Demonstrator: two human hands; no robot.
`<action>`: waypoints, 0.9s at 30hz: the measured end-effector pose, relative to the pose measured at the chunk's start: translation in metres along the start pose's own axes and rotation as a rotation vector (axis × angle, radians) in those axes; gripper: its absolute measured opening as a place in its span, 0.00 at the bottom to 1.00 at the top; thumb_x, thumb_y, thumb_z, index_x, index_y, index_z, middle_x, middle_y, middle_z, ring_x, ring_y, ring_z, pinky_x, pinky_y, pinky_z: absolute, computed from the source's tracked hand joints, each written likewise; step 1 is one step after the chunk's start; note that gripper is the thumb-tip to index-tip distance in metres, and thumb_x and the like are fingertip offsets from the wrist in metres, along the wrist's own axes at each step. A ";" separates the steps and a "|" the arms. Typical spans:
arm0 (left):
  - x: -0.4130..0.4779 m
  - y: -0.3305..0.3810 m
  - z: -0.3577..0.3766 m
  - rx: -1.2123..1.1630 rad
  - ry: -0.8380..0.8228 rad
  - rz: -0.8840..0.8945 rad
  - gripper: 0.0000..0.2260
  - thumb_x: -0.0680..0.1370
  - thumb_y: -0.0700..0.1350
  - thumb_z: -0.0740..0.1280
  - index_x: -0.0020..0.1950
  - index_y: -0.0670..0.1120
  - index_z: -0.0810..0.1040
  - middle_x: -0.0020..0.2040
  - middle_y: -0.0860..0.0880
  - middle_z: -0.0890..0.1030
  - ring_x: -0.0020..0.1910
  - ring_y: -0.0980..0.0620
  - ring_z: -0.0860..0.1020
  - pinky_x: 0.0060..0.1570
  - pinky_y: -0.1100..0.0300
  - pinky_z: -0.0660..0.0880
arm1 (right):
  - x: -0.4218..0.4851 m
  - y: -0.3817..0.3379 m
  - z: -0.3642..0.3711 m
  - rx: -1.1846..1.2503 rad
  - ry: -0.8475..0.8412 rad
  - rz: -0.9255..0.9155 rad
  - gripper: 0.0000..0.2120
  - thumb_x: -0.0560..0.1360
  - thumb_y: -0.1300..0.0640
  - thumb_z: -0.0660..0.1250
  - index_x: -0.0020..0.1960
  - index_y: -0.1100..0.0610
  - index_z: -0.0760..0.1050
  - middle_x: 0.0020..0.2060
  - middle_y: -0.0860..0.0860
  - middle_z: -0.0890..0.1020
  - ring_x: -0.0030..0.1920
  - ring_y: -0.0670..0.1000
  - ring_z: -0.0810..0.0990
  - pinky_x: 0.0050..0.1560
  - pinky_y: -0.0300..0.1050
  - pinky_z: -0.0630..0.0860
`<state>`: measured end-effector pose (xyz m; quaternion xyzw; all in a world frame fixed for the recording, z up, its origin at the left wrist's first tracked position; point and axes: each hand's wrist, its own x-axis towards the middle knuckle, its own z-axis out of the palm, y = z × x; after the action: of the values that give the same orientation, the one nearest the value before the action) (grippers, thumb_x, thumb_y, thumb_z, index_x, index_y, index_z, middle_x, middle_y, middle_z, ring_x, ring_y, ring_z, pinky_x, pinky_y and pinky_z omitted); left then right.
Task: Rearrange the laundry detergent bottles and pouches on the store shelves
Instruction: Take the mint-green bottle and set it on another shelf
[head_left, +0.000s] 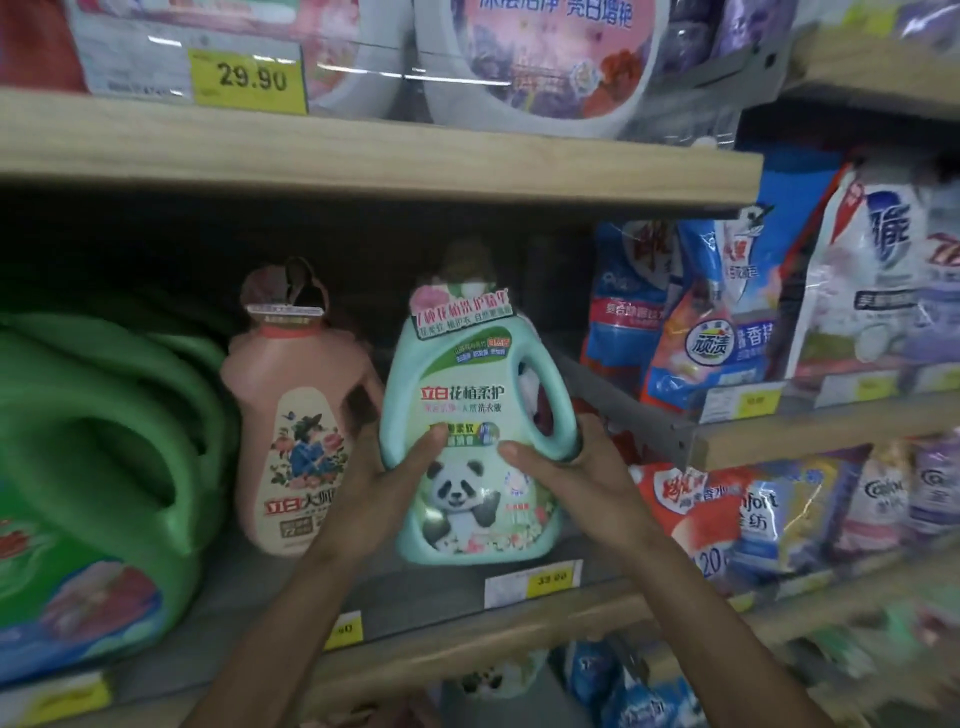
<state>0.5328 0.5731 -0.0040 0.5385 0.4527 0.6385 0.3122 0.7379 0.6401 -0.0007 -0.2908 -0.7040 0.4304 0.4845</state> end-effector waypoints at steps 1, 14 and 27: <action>-0.006 0.004 0.004 0.007 0.013 -0.004 0.10 0.73 0.60 0.73 0.53 0.62 0.84 0.50 0.55 0.88 0.48 0.54 0.87 0.45 0.59 0.84 | -0.006 -0.003 -0.003 0.010 0.010 0.003 0.15 0.72 0.51 0.79 0.56 0.52 0.83 0.50 0.51 0.89 0.51 0.51 0.88 0.55 0.57 0.84; -0.120 0.033 0.074 0.006 0.087 -0.001 0.08 0.74 0.55 0.71 0.53 0.59 0.85 0.50 0.53 0.88 0.47 0.55 0.87 0.39 0.66 0.81 | -0.104 -0.019 -0.059 0.063 -0.150 -0.025 0.13 0.73 0.52 0.79 0.55 0.43 0.83 0.51 0.46 0.89 0.51 0.47 0.88 0.47 0.37 0.83; -0.195 -0.004 0.056 0.091 0.082 -0.051 0.21 0.77 0.53 0.72 0.68 0.51 0.74 0.61 0.50 0.85 0.59 0.50 0.84 0.50 0.56 0.84 | -0.165 0.026 -0.037 0.069 -0.086 0.066 0.32 0.60 0.42 0.84 0.59 0.40 0.74 0.52 0.43 0.86 0.52 0.43 0.86 0.52 0.50 0.84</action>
<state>0.6306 0.4152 -0.0865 0.5141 0.5071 0.6305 0.2846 0.8322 0.5272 -0.0888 -0.2778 -0.6989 0.4823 0.4491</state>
